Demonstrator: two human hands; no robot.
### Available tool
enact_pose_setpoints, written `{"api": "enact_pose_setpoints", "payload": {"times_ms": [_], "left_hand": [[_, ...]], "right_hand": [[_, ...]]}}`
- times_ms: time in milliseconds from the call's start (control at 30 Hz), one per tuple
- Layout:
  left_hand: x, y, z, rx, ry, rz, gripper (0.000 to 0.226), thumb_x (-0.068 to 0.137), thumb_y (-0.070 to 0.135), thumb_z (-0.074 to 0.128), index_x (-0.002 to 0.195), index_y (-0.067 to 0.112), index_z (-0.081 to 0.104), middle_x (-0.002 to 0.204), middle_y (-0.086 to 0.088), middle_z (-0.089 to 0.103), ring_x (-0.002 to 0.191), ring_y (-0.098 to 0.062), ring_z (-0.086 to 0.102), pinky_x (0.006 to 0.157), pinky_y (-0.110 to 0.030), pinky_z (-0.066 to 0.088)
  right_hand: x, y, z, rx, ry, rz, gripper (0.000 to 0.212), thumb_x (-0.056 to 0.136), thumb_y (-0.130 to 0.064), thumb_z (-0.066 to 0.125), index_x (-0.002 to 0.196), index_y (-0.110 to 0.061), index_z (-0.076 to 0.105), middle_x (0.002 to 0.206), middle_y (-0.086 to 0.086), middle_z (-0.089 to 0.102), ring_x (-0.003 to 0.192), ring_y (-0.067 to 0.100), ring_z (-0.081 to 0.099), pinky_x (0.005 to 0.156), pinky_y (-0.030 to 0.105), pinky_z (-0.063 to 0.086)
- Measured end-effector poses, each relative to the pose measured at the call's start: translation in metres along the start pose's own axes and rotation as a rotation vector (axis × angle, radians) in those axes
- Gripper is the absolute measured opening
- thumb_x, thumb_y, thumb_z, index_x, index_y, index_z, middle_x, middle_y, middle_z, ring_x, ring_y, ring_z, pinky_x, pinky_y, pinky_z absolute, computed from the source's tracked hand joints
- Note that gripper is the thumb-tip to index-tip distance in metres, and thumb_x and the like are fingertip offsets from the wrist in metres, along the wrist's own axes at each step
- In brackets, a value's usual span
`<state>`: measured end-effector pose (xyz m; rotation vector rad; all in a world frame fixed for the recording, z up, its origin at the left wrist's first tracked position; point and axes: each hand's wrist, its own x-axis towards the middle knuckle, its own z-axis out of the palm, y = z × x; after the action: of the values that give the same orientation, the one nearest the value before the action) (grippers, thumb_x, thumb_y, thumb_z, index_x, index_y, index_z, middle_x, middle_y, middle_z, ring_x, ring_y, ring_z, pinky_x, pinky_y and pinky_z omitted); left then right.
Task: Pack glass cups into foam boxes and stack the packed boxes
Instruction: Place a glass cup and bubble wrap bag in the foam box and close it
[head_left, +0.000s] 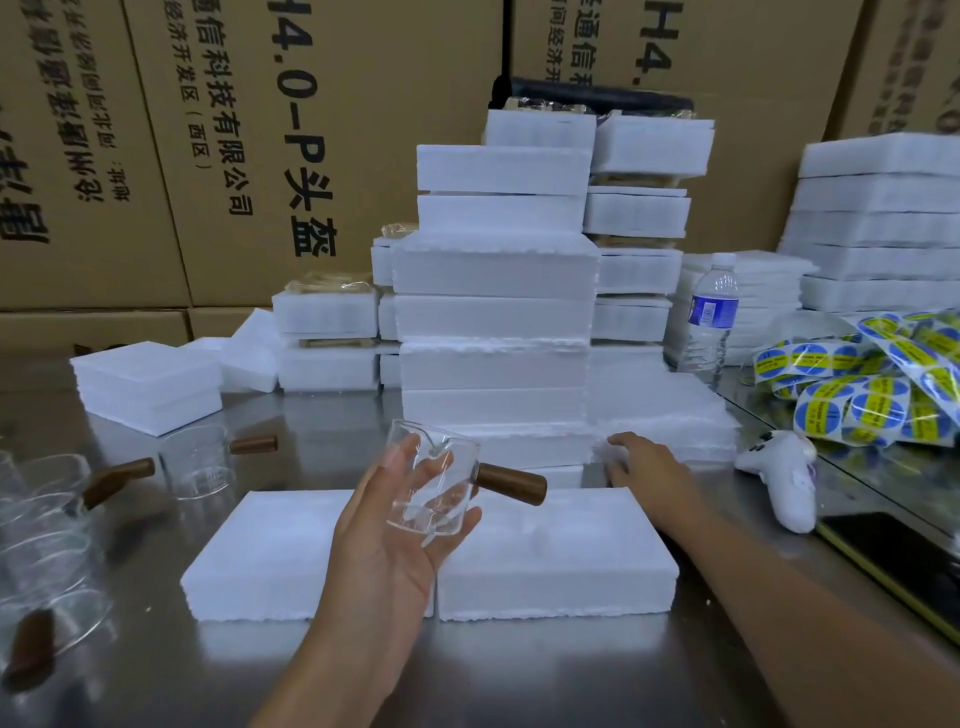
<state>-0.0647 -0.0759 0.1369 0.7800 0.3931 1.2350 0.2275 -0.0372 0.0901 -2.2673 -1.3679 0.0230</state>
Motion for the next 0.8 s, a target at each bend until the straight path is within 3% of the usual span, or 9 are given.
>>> {"api": "enact_pose_setpoints", "payload": {"times_ms": [233, 433, 567, 667, 800], "left_hand": [[0.0, -0.001, -0.001, -0.015, 0.002, 0.004, 0.027, 0.058, 0.04, 0.068, 0.078, 0.024, 0.077, 0.094, -0.004, 0.074, 0.086, -0.024, 0.072, 0.063, -0.033, 0.059], [0.0, 0.0, 0.0, -0.028, -0.003, -0.007, 0.034, 0.053, 0.041, 0.071, 0.081, 0.022, 0.076, 0.094, -0.006, 0.073, 0.085, -0.024, 0.072, 0.064, -0.033, 0.06], [-0.001, 0.002, 0.0, -0.072, -0.003, -0.027, 0.038, 0.055, 0.041, 0.072, 0.086, 0.02, 0.076, 0.095, -0.006, 0.073, 0.087, -0.025, 0.071, 0.063, -0.034, 0.059], [0.0, 0.004, -0.001, -0.124, -0.008, -0.062, 0.05, 0.061, 0.04, 0.072, 0.103, 0.013, 0.07, 0.097, -0.007, 0.073, 0.088, -0.026, 0.071, 0.063, -0.033, 0.058], [0.001, 0.006, -0.005, -0.18, -0.017, -0.116, 0.053, 0.062, 0.039, 0.073, 0.107, 0.011, 0.068, 0.103, -0.011, 0.071, 0.091, -0.029, 0.068, 0.062, -0.034, 0.058]], "right_hand": [[0.002, -0.01, -0.004, -0.165, 0.138, 0.04, 0.032, 0.089, -0.038, 0.056, 0.117, -0.022, 0.056, 0.113, 0.0, 0.062, 0.11, 0.023, 0.052, 0.09, 0.037, 0.035], [-0.002, -0.013, -0.009, -0.173, 0.196, 0.08, 0.014, 0.091, -0.027, 0.051, 0.092, -0.024, 0.064, 0.098, 0.001, 0.067, 0.1, 0.024, 0.055, 0.084, 0.035, 0.033], [-0.007, -0.017, -0.021, 0.085, 0.316, 0.135, 0.021, 0.094, -0.032, 0.049, 0.088, -0.019, 0.064, 0.096, 0.006, 0.067, 0.098, 0.031, 0.057, 0.086, 0.037, 0.037], [-0.007, -0.026, -0.042, 0.416, 0.463, 0.198, 0.026, 0.093, -0.031, 0.05, 0.083, -0.011, 0.064, 0.086, 0.01, 0.065, 0.089, 0.032, 0.057, 0.08, 0.036, 0.041], [-0.015, -0.047, -0.076, 0.702, 0.693, 0.165, 0.022, 0.095, -0.028, 0.047, 0.083, -0.011, 0.057, 0.08, 0.005, 0.054, 0.077, 0.019, 0.048, 0.066, 0.024, 0.029]]}}
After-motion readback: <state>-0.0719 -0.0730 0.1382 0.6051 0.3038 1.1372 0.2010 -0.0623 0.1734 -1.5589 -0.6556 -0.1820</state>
